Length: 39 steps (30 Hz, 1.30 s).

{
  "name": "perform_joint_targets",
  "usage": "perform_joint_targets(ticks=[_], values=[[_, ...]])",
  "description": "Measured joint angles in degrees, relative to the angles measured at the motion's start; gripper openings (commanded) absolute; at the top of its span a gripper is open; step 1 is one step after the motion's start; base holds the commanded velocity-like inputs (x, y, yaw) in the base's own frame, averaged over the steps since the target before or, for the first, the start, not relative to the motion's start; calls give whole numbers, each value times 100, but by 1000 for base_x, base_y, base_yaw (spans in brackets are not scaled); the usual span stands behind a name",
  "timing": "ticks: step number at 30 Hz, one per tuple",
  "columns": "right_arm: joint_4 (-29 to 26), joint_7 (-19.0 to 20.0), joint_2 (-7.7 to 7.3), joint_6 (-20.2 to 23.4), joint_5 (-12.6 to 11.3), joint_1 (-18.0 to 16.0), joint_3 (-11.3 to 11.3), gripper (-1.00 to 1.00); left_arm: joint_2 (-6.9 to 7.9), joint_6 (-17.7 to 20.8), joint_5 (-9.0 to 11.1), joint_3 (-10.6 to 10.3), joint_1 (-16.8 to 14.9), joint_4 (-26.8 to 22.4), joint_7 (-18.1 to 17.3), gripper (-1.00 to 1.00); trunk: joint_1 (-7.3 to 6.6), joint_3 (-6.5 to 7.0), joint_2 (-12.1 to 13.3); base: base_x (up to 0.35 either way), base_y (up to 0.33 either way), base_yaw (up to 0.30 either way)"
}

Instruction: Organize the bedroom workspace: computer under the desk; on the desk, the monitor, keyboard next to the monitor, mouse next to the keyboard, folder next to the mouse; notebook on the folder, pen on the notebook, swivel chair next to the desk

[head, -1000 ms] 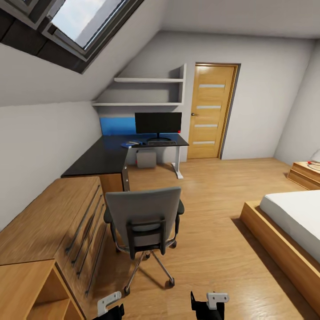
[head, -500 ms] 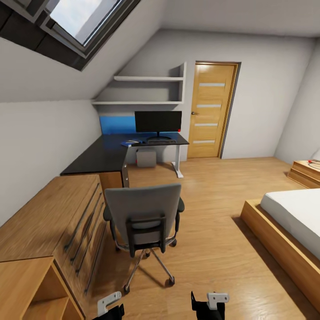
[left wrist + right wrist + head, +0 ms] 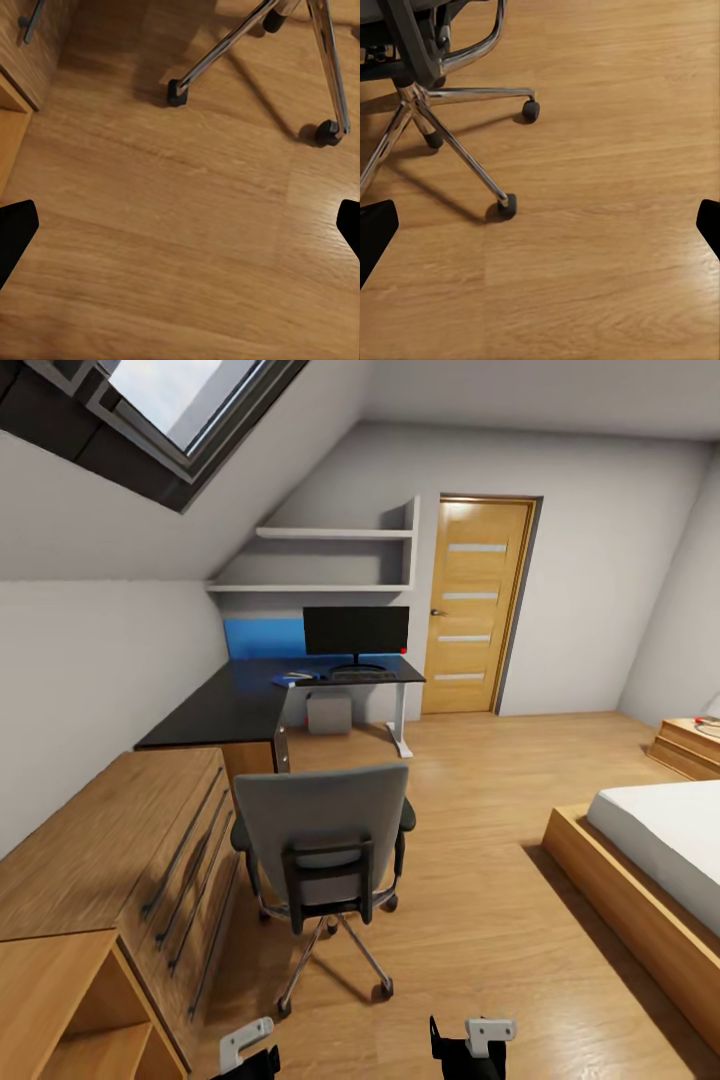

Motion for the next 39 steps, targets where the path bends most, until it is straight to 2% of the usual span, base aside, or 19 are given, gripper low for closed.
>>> perform_joint_targets(ticks=[39], values=[[0, 0, -1, 0, 0, 0, -4, 100, 0, -8, 9, 26, 0, -7, 13, 100, 857, -700, -1565, -21, 0, 0]])
